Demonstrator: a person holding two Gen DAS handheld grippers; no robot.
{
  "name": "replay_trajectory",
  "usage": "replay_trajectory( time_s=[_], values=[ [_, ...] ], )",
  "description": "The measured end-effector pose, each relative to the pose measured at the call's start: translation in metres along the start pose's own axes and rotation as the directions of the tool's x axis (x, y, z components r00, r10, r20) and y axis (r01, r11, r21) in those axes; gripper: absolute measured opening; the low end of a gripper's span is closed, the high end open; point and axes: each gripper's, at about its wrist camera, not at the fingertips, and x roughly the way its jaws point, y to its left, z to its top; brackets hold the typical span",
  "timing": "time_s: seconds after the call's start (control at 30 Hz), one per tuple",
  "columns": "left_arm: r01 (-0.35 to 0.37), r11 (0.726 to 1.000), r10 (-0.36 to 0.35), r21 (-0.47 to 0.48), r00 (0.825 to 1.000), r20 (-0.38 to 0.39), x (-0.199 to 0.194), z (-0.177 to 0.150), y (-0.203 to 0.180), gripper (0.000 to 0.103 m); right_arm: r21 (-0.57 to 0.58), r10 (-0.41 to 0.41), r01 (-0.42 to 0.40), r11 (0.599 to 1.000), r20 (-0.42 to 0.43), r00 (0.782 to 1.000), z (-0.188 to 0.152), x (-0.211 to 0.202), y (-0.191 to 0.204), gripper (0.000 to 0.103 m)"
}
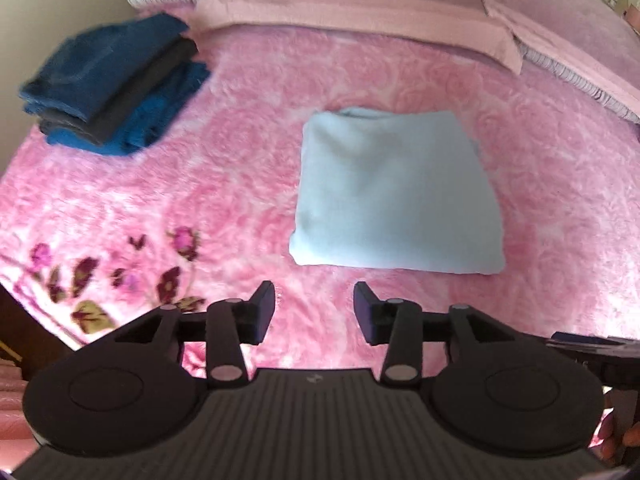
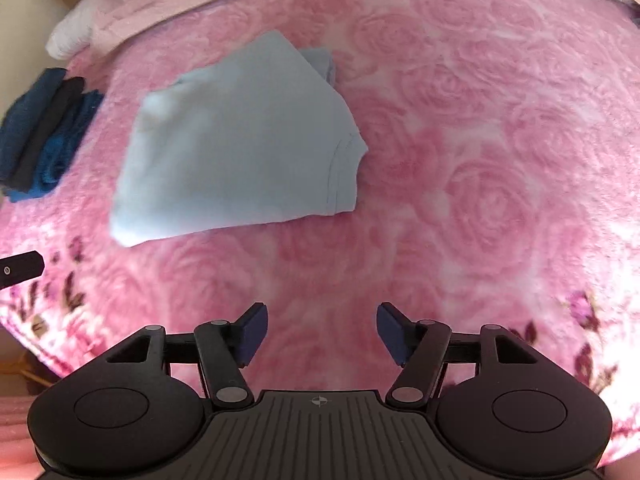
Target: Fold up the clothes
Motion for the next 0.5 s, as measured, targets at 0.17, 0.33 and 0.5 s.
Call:
replay_trajectory(
  time_s=[0.17,0.33,0.5],
  values=[
    [-0.025,1.0,0.024,0.015,0.995,0.098,-0.047,-0.001,-0.01,0.047,-0.055,0.016,-0.012,0.998,0.084,0.996,0.002,-0.048,0.014,0.064],
    [-0.03,1.0,0.029,0.004,0.992,0.123,-0.08,-0.007,-0.012,0.048,-0.101,0.037,-0.023,0.995,0.131,0.991,-0.002,-0.084,0.027,0.064],
    [-0.03,0.999,0.026,0.024,0.99,0.137,-0.101,-0.01,-0.009,0.055,-0.138,0.053,-0.032,0.99,0.146,0.988,-0.01,-0.111,0.04,0.064]
  ],
)
